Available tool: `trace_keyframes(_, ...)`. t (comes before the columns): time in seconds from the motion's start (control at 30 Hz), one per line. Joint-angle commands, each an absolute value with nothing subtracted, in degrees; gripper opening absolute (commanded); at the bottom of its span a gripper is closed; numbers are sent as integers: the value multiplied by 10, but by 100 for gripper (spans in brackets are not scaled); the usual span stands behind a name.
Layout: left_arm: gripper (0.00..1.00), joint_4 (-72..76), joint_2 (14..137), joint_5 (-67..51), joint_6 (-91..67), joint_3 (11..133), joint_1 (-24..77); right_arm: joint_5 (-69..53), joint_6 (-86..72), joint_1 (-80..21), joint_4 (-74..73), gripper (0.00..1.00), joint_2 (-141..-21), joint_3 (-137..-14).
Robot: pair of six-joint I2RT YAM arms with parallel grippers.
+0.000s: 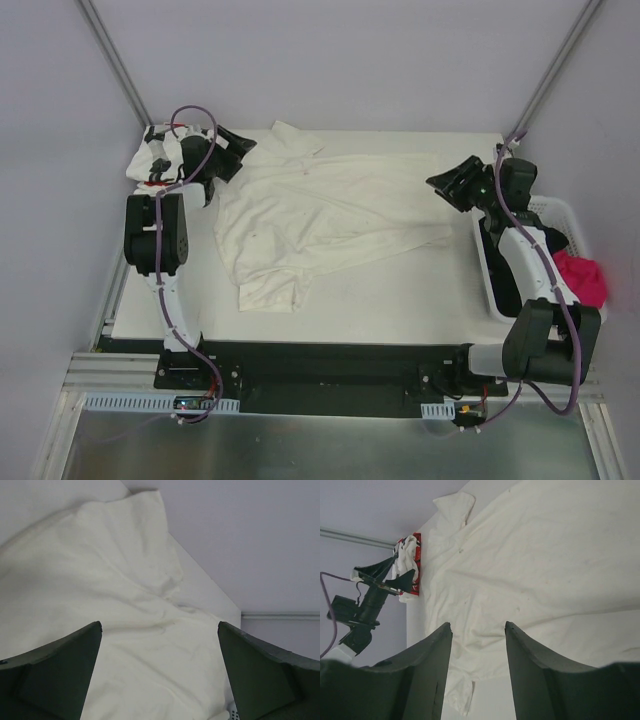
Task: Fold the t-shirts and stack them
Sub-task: Flatten out the tshirt
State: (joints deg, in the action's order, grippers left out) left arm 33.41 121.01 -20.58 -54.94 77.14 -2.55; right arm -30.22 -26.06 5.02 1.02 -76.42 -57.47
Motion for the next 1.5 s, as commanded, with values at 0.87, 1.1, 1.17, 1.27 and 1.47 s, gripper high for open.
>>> trace_keyframes(0.87, 99, 422, 911, -280, -513, 509, 279, -80, -188, 55, 3, 46, -844, -483)
trace_keyframes(1.1, 99, 369, 902, -276, -426, 526, 278, -9, -194, 35, 3, 45, -765, -410)
trace_keyframes(1.17, 99, 284, 898, -259, -339, 555, 279, -9, -192, 29, -25, 45, -752, -403)
trace_keyframes(1.27, 99, 217, 887, -196, -235, 595, 279, 29, -177, 15, -50, 45, -721, -397)
trace_keyframes(1.47, 99, 176, 872, -153, -171, 615, 279, 67, -155, -33, -55, 45, -721, -400)
